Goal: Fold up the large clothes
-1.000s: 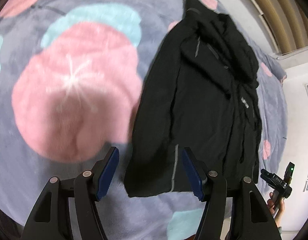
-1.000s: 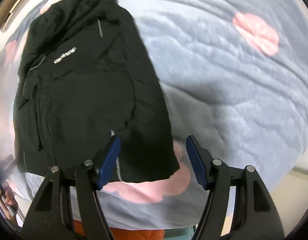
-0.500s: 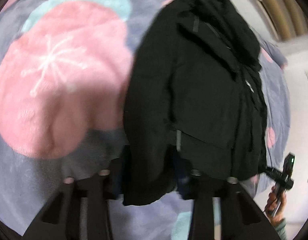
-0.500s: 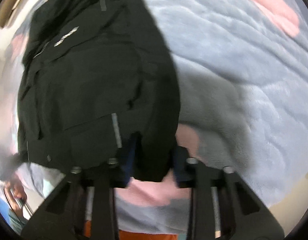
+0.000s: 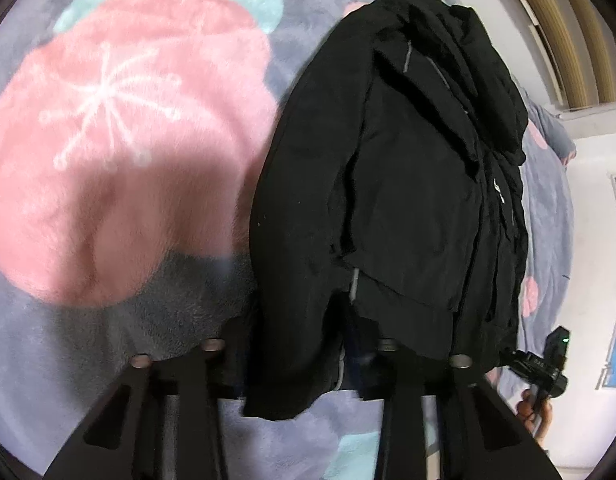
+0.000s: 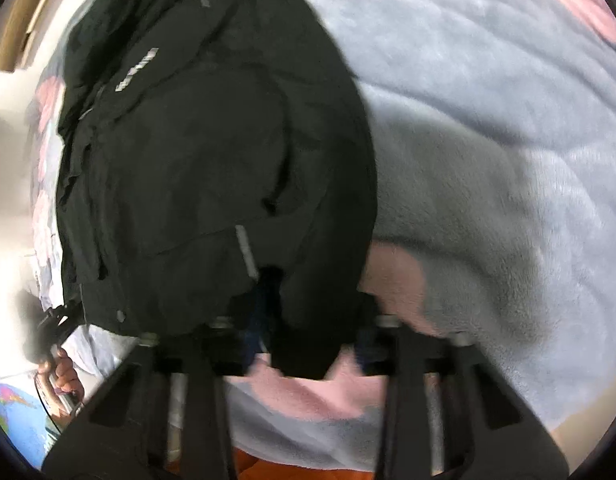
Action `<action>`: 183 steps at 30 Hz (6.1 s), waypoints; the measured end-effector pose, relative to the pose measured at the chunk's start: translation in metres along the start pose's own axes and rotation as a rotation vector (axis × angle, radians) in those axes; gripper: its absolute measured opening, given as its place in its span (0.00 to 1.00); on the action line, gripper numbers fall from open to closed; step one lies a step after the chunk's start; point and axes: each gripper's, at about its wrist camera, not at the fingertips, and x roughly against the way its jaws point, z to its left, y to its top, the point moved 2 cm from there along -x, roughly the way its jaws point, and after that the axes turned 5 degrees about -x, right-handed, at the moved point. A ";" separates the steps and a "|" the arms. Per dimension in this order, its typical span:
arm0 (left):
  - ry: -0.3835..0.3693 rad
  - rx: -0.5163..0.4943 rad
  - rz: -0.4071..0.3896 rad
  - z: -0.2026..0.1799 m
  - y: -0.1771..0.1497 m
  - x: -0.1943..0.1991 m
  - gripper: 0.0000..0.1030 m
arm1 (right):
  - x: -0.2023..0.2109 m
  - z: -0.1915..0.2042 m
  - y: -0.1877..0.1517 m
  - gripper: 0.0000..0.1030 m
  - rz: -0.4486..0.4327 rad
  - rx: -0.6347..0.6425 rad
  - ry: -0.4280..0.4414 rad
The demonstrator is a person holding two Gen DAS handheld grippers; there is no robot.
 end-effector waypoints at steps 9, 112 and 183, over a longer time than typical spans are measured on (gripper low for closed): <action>-0.067 -0.055 -0.183 -0.045 0.036 0.070 0.10 | 0.071 0.054 0.014 0.09 -0.153 0.137 -0.019; -0.124 -0.329 -0.370 -0.152 0.505 -0.019 0.11 | 0.065 0.223 0.459 0.11 -0.565 0.406 -0.277; 0.115 -0.355 -0.125 -0.260 0.432 -0.164 0.64 | -0.088 0.311 0.412 0.65 -0.235 0.441 -0.223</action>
